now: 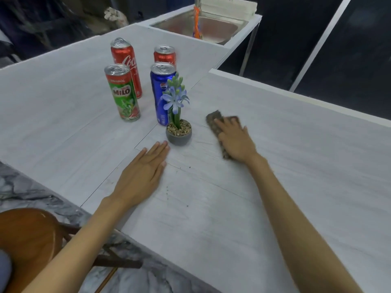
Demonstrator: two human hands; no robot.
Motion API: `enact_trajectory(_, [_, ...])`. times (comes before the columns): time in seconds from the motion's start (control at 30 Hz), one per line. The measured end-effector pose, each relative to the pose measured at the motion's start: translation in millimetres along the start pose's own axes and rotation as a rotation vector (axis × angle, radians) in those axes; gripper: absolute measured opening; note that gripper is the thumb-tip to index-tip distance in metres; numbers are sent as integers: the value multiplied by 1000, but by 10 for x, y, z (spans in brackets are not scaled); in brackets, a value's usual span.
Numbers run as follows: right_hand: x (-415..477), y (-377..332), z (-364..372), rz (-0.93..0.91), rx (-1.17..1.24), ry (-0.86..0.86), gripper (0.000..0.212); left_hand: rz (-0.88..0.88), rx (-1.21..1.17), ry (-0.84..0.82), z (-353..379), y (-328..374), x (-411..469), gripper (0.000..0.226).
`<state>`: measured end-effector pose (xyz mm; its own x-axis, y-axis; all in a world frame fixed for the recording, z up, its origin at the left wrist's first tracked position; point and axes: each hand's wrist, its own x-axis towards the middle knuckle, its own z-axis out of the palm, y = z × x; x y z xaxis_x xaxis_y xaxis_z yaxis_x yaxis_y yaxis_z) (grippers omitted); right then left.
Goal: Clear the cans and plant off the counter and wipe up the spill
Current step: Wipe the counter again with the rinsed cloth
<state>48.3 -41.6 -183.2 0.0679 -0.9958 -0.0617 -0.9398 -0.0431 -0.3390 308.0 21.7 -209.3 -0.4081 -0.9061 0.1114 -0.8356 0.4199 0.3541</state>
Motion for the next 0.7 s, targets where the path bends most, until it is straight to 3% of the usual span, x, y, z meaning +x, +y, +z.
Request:
enact_trajectory(0.13, [-1293, -375, 277, -289, -9, -25, 60, 6, -29, -12, -7, 1, 1, 63])
enact_trajectory(0.2, [-1646, -207, 236, -329, 31, -105, 56, 19, -71, -42, -39, -1, 5, 59])
enact_trajectory(0.27, [-1670, 61, 124, -160, 34, -66, 61, 48, -113, -86, -81, -24, -6, 54])
enact_trajectory(0.33, [-1537, 170, 58, 142, 9, 45, 63, 92, -115, -115, -113, -78, -50, 51])
enact_trajectory(0.43, [-1272, -293, 231, 424, -34, 136, 54, 187, -34, -106, -165, -245, -158, 64])
enact_trajectory(0.57, [-1234, -1541, 724, 313, -48, 211, 81, 204, -28, -77, -295, -581, -273, 74])
enact_trajectory(0.7, [-1561, -1960, 924, 139, 15, 162, 75, 250, 41, -90, -374, -779, -311, 77])
